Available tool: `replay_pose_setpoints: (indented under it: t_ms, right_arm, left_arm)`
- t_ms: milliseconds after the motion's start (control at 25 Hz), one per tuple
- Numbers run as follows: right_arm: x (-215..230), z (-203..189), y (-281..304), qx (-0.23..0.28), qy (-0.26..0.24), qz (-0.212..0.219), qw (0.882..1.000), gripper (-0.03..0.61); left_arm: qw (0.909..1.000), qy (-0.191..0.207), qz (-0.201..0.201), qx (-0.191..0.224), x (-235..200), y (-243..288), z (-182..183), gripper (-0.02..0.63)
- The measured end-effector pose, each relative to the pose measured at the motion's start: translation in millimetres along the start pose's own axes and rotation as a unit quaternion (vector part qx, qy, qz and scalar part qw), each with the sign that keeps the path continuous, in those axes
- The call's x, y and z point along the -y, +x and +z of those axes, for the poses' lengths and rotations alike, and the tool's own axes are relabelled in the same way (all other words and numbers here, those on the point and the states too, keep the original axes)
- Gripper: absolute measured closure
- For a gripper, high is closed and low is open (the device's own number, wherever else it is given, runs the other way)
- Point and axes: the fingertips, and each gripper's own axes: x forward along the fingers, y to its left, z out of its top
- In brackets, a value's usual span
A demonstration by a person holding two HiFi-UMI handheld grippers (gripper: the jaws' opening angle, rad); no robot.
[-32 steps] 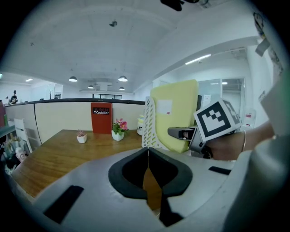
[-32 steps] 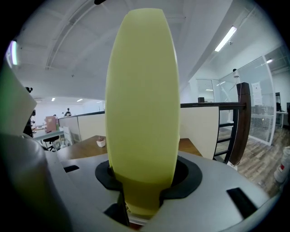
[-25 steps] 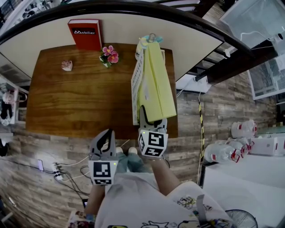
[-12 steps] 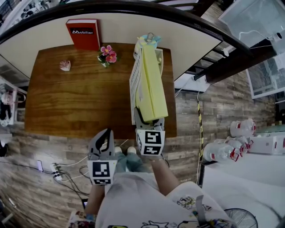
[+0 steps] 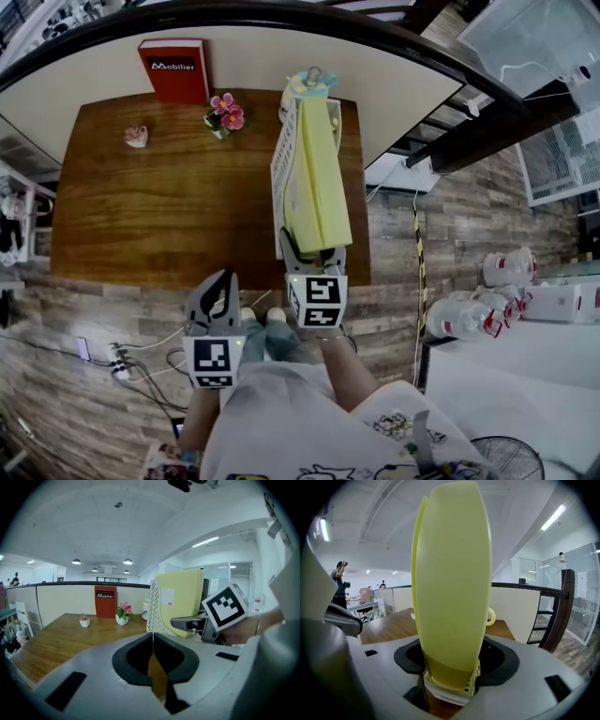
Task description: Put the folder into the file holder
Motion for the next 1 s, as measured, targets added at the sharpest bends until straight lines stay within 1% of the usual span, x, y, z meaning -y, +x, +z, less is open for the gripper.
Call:
replay_pose_setpoints:
  t_ms: [120, 200, 440, 560, 1000]
  right_arm:
    - [0, -2, -2, 0.006, -0.002, 0.002, 1.0, 0.327]
    - [-1, -5, -4, 0.001, 0.001, 0.004, 1.0, 0.327]
    - [-2, -4, -17, -0.005, 0.013, 0.012, 1.0, 0.327]
    - [0, 1, -24, 0.003, 0.02, 0.015, 1.0, 0.327]
    - [10, 15, -61, 0.031, 0.032, 0.03, 0.999, 0.327]
  left_arm:
    - [1.0, -0.001, 0.0, 0.0, 0, -2, 0, 0.606]
    - [1.0, -0.002, 0.001, 0.0, 0, -4, -1, 0.606]
    - [0.9999, 0.008, 0.003, 0.008, 2, -9, 3, 0.606]
    - [0.9999, 0.004, 0.006, 0.011, 4, -13, 4, 0.606]
    - [0.9989, 0.022, 0.016, 0.037, 18, -32, 20, 0.606]
